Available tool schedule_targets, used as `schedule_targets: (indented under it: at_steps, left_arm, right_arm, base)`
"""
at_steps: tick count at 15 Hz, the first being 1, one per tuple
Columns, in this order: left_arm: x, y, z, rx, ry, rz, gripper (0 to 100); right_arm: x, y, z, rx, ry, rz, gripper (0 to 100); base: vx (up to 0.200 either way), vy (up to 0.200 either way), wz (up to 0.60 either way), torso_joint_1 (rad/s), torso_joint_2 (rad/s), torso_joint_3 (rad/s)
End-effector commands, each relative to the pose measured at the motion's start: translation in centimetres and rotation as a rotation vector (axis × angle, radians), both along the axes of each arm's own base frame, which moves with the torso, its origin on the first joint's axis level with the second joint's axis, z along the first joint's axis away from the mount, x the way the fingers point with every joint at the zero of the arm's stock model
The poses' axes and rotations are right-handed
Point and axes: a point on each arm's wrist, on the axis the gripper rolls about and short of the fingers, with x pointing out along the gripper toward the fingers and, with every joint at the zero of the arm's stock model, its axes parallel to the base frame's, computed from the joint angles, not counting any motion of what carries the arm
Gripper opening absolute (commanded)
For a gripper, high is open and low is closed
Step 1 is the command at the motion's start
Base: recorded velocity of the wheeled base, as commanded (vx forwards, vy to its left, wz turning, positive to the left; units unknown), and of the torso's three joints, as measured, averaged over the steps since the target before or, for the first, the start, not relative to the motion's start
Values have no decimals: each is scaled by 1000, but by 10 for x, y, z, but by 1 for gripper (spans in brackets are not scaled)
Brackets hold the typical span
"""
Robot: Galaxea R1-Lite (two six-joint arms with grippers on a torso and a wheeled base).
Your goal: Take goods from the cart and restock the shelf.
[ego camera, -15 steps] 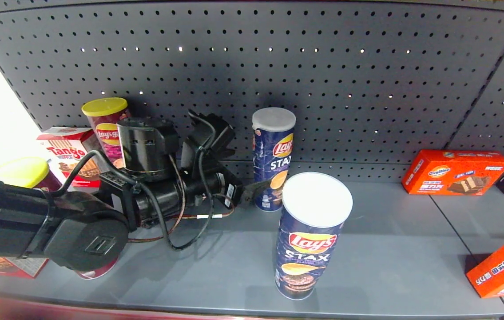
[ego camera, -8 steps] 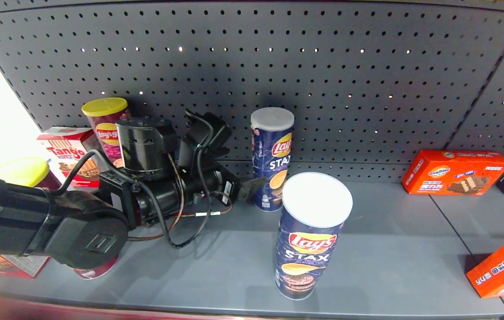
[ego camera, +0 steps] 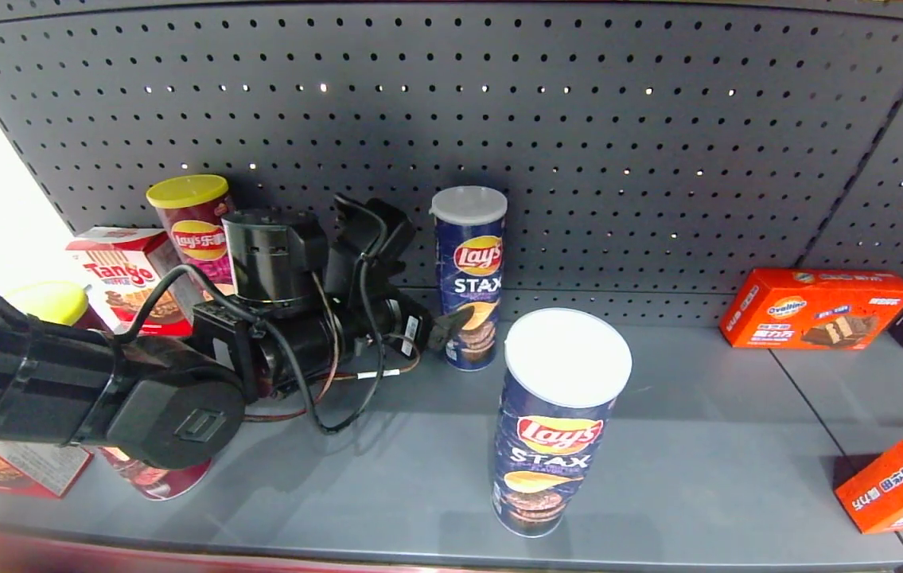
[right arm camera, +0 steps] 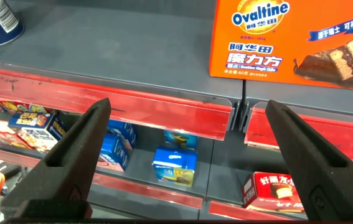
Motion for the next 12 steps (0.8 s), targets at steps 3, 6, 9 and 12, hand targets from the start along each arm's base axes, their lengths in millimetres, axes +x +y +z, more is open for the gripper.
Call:
schedule_targets:
  at_steps: [3,6,9,12]
  left_arm:
    - [-7,7,1,-3,-18,26,100]
    - [-14,11,2,-9,-64,90,100]
    - [-26,17,3,7,-82,134,100]
    - [-47,23,2,20,-71,113,100]
  right_arm:
    - [0,0,0,0,-1,1,100]
    - [0,0,0,1,0,1,100]
    - [0,0,0,1,1,1,100]
    - [0,0,0,0,1,1,100]
  base:
    - [0,0,0,0,0,0]
    - [0,0,0,0,0,0]
    - [0,0,0,0,0,0]
    - [0,0,0,0,0,0]
